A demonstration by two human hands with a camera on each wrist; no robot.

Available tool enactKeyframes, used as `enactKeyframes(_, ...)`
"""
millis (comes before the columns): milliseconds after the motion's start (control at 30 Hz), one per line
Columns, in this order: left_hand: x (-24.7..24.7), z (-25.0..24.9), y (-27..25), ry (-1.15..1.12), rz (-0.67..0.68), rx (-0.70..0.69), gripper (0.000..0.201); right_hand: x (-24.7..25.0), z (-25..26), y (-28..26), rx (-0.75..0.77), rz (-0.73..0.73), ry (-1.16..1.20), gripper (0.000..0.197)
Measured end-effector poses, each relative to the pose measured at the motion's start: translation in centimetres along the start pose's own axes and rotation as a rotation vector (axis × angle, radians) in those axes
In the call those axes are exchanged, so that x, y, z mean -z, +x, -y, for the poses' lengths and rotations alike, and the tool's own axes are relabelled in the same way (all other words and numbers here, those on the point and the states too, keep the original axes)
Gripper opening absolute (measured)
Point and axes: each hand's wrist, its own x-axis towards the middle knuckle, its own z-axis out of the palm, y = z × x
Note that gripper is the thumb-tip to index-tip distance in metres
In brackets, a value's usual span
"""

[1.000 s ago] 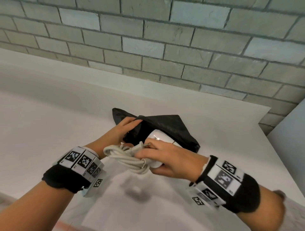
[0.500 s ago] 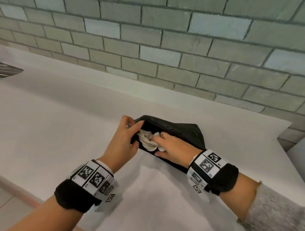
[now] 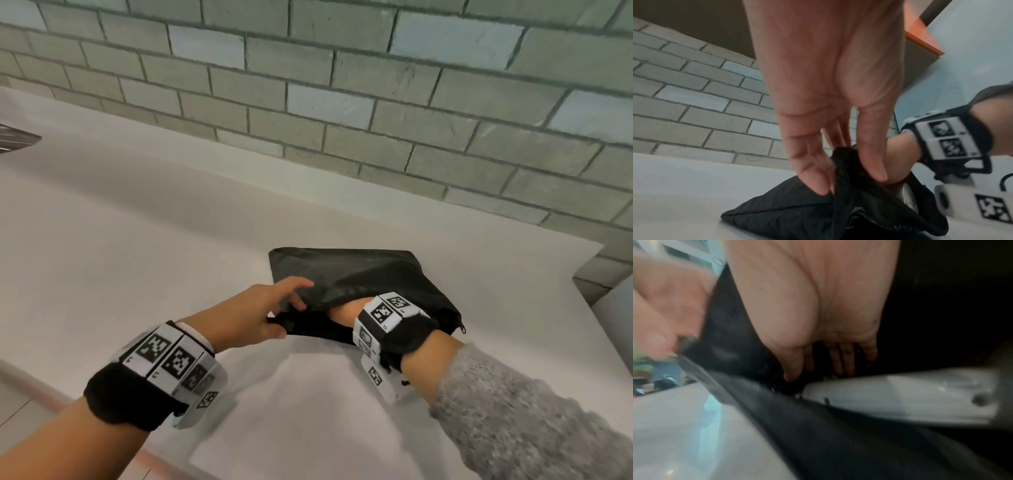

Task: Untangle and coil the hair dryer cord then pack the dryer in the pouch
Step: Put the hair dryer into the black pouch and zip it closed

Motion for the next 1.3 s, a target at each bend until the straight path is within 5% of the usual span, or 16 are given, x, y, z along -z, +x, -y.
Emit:
enactKeyframes(133, -0.3, 0.7, 0.5, -0.026, 0.174, -0.004, 0.057, 1.8, -0.2, -5.3, 0.116, 0.1, -0.224, 0.042)
enactKeyframes(233, -0.5, 0.6, 1.1, 0.074, 0.348, 0.057, 0.051, 5.2, -1.5, -10.2, 0.105, 0.195, -0.183, 0.036)
enactKeyframes(300, -0.7, 0.1, 1.5, 0.188, 0.43, 0.117, 0.044, 7.0, -3.5, -12.0, -0.056, 0.121, 0.009, 0.025)
enactKeyframes(400, -1.2, 0.2, 2.2, 0.212, 0.493, 0.195, 0.035, 7.4, -7.8, -12.4, -0.268, -0.187, 0.088, 0.021)
enactKeyframes(467, -1.2, 1.0, 3.0, 0.193, 0.48, 0.246, 0.051, 6.3, -10.1, -12.3, -0.429, -0.287, 0.02, 0.028)
enactKeyframes(533, -0.9, 1.7, 3.8, 0.24, 0.458, 0.329, 0.045, 4.7, -11.7, -12.2, -0.545, -0.21, 0.103, 0.037)
enactKeyframes(700, -0.2, 2.8, 5.1, 0.386, 0.281, 0.527, 0.04, 2.2, -11.8, -13.2, -0.573, -0.151, 0.809, 0.023)
enactKeyframes(767, -0.5, 1.7, 5.4, 0.464, 0.154, 0.565, 0.038, 1.9, -11.6, -13.6, -0.566, -0.148, 0.924, 0.019)
enactKeyframes(933, -3.9, -8.1, 5.3, 0.233, -0.195, 0.173, 0.016, 1.4, -11.0, -13.9, -0.525, -0.165, 0.925, 0.015)
enactKeyframes(1133, -9.6, -14.5, 7.7, 0.291, 0.046, 0.042, 0.035, 1.1, -10.2, -13.9, -0.552, -0.238, 0.94, 0.021)
enactKeyframes(1300, -11.3, -14.2, 9.3, 0.244, -0.01, 0.082, 0.038, 1.2, -9.5, -13.9, -0.576, -0.264, 1.017, 0.026)
